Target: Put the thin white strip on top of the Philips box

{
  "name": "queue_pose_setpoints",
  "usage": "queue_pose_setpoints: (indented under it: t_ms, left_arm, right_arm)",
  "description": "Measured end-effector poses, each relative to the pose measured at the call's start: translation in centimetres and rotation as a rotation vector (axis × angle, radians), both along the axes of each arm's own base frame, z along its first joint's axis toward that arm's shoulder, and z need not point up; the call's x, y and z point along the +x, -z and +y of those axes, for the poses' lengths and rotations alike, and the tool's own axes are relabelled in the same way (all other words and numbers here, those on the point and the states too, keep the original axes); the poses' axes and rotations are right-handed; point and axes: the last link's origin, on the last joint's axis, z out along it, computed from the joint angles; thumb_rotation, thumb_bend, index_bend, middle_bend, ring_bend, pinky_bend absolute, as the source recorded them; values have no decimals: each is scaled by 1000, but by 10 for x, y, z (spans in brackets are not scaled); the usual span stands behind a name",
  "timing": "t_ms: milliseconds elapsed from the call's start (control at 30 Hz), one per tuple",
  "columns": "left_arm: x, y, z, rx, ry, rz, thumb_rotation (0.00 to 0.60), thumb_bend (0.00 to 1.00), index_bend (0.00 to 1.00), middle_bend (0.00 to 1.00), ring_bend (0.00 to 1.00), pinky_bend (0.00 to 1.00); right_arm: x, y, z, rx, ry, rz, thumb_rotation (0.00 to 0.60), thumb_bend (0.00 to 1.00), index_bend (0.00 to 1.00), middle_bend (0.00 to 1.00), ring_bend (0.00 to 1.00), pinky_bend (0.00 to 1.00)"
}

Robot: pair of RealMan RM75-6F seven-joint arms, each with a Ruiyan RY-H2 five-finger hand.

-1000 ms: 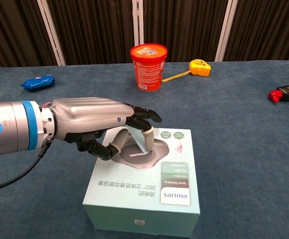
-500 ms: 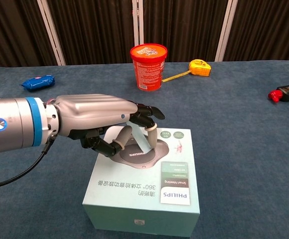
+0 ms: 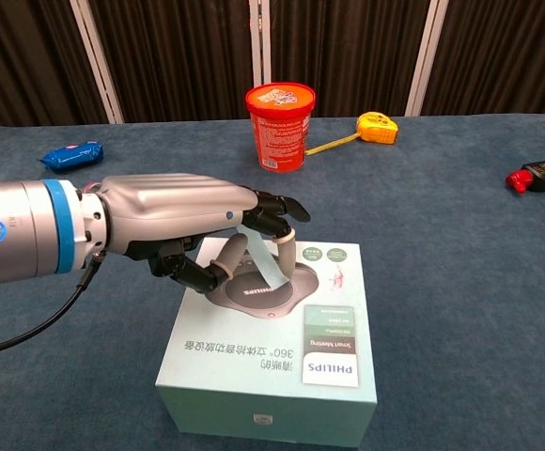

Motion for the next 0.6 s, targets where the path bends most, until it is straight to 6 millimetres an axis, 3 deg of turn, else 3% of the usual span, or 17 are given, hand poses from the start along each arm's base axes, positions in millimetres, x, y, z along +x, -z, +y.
queue_pose_setpoints:
  t_ms: [600]
  left_arm:
    - [-5,-1,-2,-3,-1,17,600,1000,313,0,0,0]
  right_arm:
    - [-1,-1,0,-1,3,-1,600,0,70,0,0,0]
